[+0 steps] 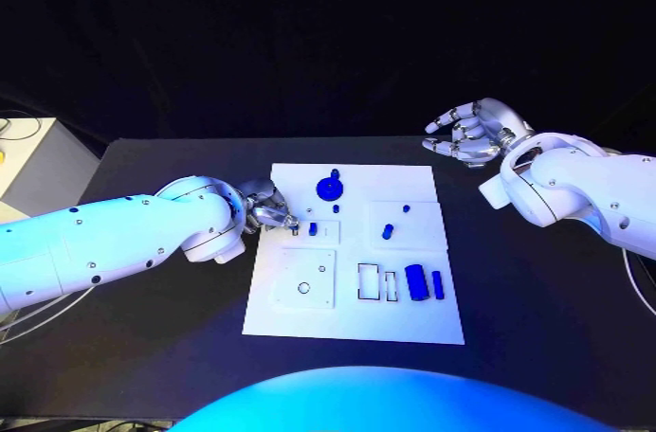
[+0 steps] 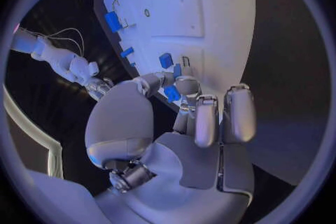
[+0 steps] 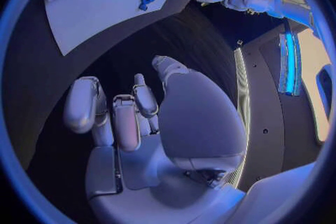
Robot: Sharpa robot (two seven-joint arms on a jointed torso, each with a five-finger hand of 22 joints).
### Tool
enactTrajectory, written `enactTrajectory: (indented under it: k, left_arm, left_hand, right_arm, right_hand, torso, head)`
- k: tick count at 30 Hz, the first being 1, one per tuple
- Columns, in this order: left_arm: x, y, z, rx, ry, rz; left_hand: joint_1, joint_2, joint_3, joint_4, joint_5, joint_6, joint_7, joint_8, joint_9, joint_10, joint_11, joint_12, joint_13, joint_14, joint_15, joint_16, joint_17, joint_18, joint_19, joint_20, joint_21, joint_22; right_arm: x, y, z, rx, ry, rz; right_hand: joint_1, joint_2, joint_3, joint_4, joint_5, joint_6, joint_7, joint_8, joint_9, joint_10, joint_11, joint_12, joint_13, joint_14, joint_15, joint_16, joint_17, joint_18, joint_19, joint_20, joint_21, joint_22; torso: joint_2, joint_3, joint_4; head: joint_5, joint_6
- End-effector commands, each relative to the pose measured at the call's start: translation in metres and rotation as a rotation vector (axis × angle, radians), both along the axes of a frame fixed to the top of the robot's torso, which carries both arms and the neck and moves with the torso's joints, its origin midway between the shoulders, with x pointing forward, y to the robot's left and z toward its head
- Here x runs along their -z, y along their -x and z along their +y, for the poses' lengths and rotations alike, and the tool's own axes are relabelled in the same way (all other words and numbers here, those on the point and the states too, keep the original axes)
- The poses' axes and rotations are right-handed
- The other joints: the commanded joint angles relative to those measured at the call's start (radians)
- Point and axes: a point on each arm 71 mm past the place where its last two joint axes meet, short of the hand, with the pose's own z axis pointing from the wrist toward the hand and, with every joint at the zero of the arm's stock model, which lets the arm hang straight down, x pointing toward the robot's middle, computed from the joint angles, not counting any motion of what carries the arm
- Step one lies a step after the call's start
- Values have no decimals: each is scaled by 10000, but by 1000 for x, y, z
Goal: Assemble the parts on the task board
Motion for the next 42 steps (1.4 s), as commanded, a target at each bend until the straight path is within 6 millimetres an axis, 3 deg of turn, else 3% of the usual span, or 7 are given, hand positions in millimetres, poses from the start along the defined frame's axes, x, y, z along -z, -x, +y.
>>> enactTrajectory:
  k: [1,19,42]
  left_arm:
    - [1,0,-4,606,-267,-98]
    - [3,-3,-7,1094,-1168,-502]
    - [7,-2,-8,1187,-1301,116]
  left_hand:
    - [28,53,2008,-2026,-66,253,-185,16,-15,78,-8,-31,-17,865,-50,41,1886,-178,-6,-16,34,-17]
    - [40,51,2005,-2014,-113,244,-182,7,-30,66,-5,-70,-58,870,-49,51,1906,-181,1,-17,40,-4]
    - [53,51,2003,-2007,-133,244,-182,4,-39,78,-6,-60,-36,875,-49,62,1927,-181,-2,-18,39,-5]
  right_arm:
    - [0,1,2,-189,27,-28]
    - [1,1,1,-188,29,-12]
    - [1,1,1,-195,28,2]
  right_hand:
    - [-82,-13,57,20,64,-67,12,32,-16,65,-26,29,-5,499,46,-50,735,199,20,-42,-22,-5]
    - [-82,-13,57,20,64,-67,12,32,-16,65,-26,29,-5,499,46,-50,735,199,20,-42,-22,-5]
    - [-112,-6,67,17,101,-72,11,34,-19,59,-26,26,-15,500,45,-51,737,201,20,-43,-38,-13]
  torso:
    - [4,5,1]
    - [-3,-18,10]
    - [-8,-10,4]
  head:
    - [-5,2]
    - [22,2]
    - [13,2]
